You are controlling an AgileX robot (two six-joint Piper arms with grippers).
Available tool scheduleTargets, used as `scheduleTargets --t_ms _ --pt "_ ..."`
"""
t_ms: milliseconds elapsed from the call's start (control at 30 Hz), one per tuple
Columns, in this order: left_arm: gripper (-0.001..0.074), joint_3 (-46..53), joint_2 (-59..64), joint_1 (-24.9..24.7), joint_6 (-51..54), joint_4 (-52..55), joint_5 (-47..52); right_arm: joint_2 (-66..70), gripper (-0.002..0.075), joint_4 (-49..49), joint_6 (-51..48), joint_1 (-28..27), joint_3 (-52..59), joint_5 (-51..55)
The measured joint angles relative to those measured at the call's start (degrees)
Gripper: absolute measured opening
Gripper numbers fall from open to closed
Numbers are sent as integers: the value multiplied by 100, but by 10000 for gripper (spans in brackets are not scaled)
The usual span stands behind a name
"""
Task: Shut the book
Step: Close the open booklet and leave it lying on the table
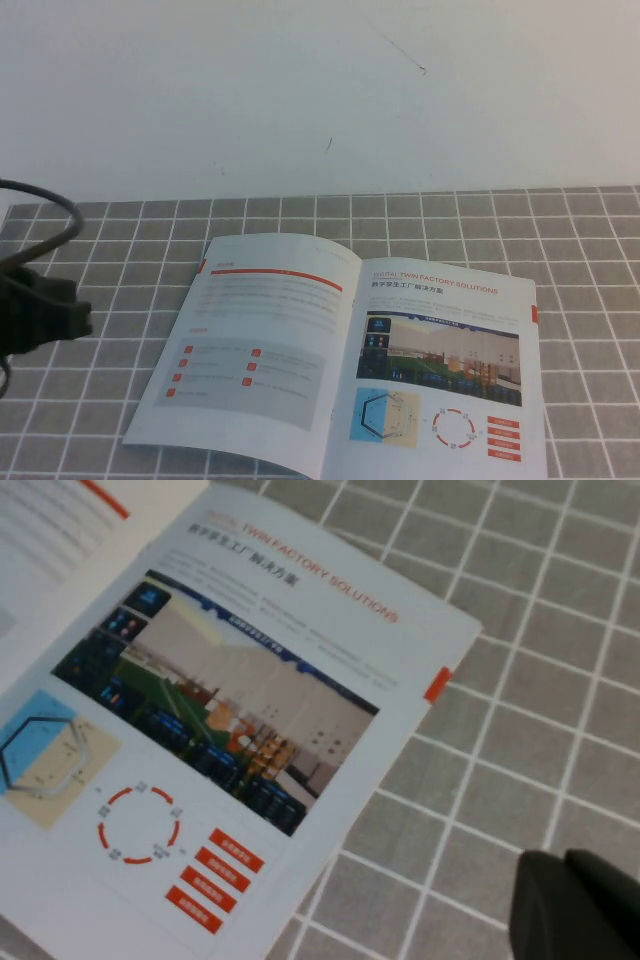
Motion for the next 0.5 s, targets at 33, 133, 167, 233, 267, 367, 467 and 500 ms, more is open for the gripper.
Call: scheduleTargets --t_ms 33,133,167,233,267,367,467,500 --pt "-4 -16 157 0 146 -198 39 193 -2 187 -157 0 -27 -24" --pt "-4 -42 680 0 753 -924 55 819 -2 1050 -903 0 -124 -96" --pt "-4 -42 870 0 1007 -1173 55 1022 -2 1328 -1211 13 -154 -123" --pt "-4 -51 1221 0 1431 -1692 55 1390 -2 1910 -1718 124 -260 -186" --pt "-4 -55 1403 0 1627 -1957 55 1563 -2 2120 -1887 218 -327 -230" --pt "-4 -121 1954 0 2124 -2547 120 2053 -2 2410 -2108 570 -583 -355" --pt "-4 -330 2493 0 2390 -2760 176 2583 -2 2501 -2161 963 -823 -540" --pt "-4 -430 2670 0 2445 -2771 176 2783 -2 2542 -2165 1092 -884 -640"
